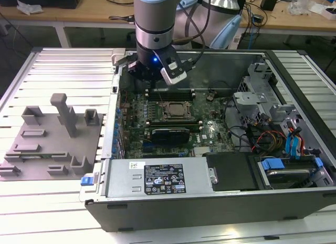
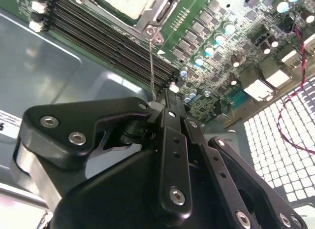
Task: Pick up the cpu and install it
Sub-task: 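Install the first cpu locking lever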
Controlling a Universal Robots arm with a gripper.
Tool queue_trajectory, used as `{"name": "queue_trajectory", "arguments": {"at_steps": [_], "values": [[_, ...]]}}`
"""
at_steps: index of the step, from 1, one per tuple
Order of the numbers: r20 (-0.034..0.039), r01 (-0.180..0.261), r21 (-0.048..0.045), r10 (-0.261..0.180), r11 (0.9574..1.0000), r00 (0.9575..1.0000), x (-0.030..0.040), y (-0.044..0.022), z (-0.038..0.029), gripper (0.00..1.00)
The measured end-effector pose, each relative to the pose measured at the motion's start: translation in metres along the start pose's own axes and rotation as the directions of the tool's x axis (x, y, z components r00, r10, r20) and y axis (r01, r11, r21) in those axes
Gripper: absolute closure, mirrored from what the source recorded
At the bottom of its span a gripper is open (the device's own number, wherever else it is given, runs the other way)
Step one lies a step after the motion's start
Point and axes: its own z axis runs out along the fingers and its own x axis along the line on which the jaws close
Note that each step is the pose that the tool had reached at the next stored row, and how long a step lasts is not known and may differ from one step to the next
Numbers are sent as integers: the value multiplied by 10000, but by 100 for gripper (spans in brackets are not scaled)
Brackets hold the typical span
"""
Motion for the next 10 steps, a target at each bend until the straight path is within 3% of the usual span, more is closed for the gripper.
{"name": "queue_trajectory", "arguments": {"at_steps": [10], "values": [[-122, -95, -6, 95, 10000, 9999, -232, -24, 1, 89]]}}
